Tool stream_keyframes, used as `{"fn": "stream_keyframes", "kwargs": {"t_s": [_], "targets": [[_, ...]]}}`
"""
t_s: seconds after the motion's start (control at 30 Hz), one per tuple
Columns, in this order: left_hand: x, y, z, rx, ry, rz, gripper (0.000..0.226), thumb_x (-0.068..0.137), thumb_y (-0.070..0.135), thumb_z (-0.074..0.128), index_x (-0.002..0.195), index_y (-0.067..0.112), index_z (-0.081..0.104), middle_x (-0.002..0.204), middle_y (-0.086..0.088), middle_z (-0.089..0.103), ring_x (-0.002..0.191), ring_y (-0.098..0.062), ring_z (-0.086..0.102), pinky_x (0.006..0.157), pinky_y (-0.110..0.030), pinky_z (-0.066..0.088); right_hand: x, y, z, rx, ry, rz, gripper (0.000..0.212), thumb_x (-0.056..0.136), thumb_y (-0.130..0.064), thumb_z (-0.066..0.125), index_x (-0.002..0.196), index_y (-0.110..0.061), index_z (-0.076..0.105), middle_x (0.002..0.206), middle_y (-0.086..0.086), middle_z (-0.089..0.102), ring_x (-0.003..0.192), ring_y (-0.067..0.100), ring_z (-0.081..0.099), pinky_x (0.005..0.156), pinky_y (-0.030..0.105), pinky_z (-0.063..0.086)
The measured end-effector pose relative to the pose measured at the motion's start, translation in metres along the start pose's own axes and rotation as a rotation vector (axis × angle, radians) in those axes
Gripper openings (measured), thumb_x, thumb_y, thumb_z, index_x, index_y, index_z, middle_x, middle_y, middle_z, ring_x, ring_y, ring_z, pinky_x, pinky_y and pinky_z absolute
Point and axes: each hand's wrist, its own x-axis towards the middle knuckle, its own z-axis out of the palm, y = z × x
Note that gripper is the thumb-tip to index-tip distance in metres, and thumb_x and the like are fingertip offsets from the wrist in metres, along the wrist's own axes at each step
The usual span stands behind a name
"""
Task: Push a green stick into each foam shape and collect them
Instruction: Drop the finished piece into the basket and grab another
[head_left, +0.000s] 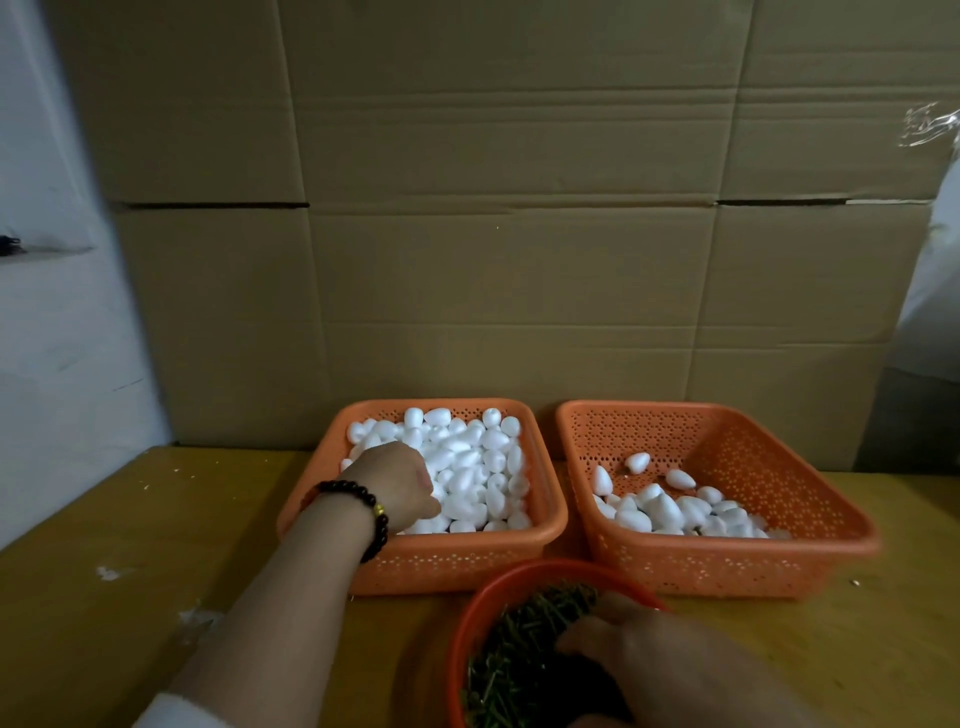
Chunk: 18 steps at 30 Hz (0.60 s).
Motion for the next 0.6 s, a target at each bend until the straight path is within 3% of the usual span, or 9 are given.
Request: {"fn": "stream_keyframes", "kwargs": {"t_s": [0.1,0.2,0.43,0.6], "targets": [[0.006,0.008,-0.001,0.244,-0.172,0.014,0.037,0.088,0.030,0.064,0.120,0.010,0.063,0.123,-0.006,0.063,0.115,-0.019,0.057,0.098,-0.030,0.047,0.004,-0.001,0.018,0.009,0.058,-0.049,0.037,0.097,-0.043,0.041,0.134,-0.042,0.040,0.131,-0.010,0.041,0.127,0.015,0.043,0.102,0.037,0.040],[0.014,0.012,0.002,0.383,-0.275,0.042,0.040,0.093,0.028,0.058,0.129,0.009,0.057,0.132,-0.006,0.058,0.121,-0.020,0.053,0.102,-0.029,0.043,0.008,0.000,0.030,0.028,0.093,-0.072,0.036,0.097,-0.044,0.040,0.133,-0.039,0.040,0.126,-0.008,0.043,0.120,0.014,0.047,0.099,0.032,0.042],[0.024,0.020,0.006,0.502,-0.308,0.096,0.038,0.098,0.017,0.050,0.135,0.010,0.053,0.141,-0.007,0.050,0.128,-0.021,0.047,0.103,-0.027,0.038,0.014,0.000,0.035,0.030,0.084,-0.074,0.030,0.098,-0.039,0.040,0.126,-0.028,0.046,0.119,-0.005,0.045,0.112,0.017,0.052,0.091,0.031,0.046],[0.025,0.018,0.008,0.539,-0.301,0.113,0.036,0.098,0.020,0.051,0.133,0.013,0.054,0.137,-0.005,0.053,0.125,-0.019,0.049,0.104,-0.027,0.040,0.015,0.000,0.032,0.033,0.053,-0.077,0.033,0.092,-0.044,0.048,0.122,-0.028,0.046,0.115,-0.006,0.046,0.107,0.015,0.054,0.077,0.024,0.039]]}}
